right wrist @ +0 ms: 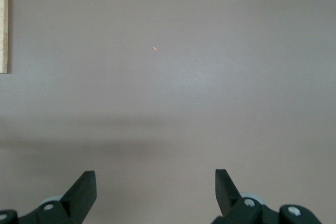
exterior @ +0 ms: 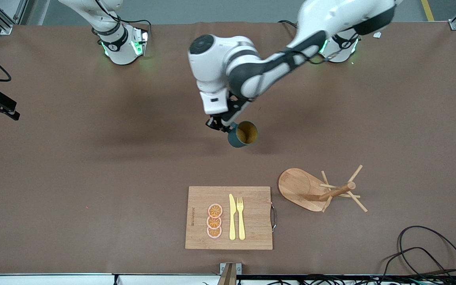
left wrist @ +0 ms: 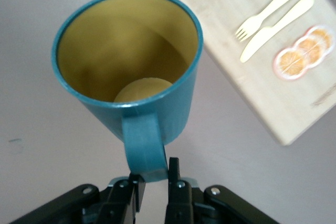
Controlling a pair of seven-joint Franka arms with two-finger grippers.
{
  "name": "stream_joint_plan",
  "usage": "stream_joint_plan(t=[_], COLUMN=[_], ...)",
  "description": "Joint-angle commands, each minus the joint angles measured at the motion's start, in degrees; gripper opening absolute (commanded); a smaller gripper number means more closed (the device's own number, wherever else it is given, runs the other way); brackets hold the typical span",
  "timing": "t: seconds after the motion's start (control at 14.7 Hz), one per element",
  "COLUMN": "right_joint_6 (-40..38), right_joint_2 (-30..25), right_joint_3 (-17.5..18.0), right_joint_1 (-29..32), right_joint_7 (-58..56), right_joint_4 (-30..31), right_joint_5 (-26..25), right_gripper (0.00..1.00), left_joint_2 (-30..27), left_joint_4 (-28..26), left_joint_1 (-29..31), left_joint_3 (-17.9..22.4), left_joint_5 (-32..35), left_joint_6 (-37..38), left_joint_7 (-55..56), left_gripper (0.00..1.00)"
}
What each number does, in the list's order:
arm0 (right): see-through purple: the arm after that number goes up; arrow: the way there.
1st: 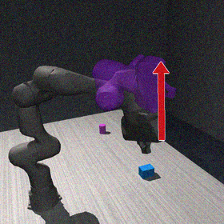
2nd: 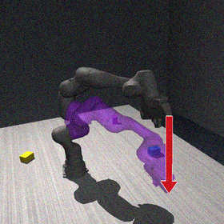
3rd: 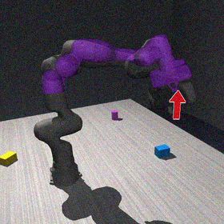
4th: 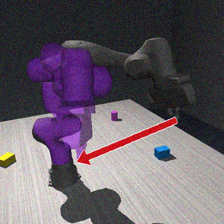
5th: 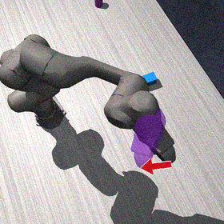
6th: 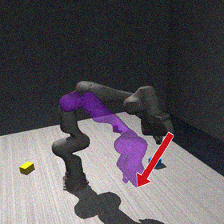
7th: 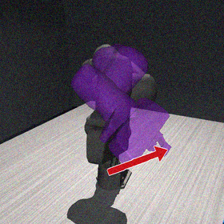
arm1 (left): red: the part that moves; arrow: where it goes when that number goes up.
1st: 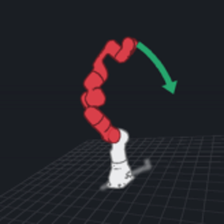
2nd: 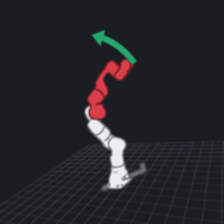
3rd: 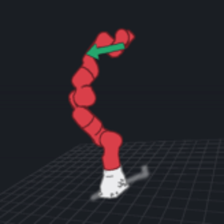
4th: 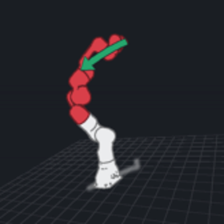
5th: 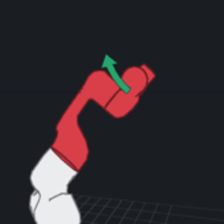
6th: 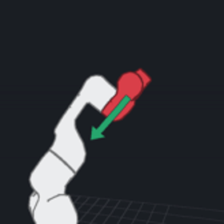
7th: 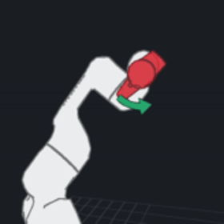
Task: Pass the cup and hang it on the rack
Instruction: 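Lift the mug with the left gripper and carry it to the rack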
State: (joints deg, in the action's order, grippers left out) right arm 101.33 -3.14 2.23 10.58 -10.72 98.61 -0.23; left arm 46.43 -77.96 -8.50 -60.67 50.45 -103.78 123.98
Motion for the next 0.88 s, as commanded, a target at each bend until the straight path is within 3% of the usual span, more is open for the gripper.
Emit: stream_joint_plan(t=[0.0,0.27,0.61,0.81], right_joint_6=[-0.5,-0.5,-0.5,-0.5], right_joint_2=[0.1,0.1,0.1,0.1], right_joint_3=[0.7,0.7,0.7,0.7], right_joint_1=[1.1,1.1,1.1,1.0], right_joint_7=[-1.1,-1.1,-1.1,-1.1], right_joint_4=[-0.5,-0.5,-0.5,-0.5], right_joint_5=[1.0,1.0,1.0,1.0], right_gripper=[1.0,1.0,1.0,1.0], left_joint_2=[0.6,0.7,0.7,0.8], left_joint_4=[-1.8,-1.8,-1.8,-2.3], left_joint_1=[11.6,22.4,33.9,37.8], left_joint_3=[-9.4,-15.6,-18.5,-18.5], left_joint_5=[-5.4,-14.7,-32.2,-41.5], left_joint_6=[-1.8,-6.0,-10.0,-12.1], left_joint_7=[-3.9,-9.3,-19.9,-26.4], left_gripper=[0.01,0.01,0.01,0.01])
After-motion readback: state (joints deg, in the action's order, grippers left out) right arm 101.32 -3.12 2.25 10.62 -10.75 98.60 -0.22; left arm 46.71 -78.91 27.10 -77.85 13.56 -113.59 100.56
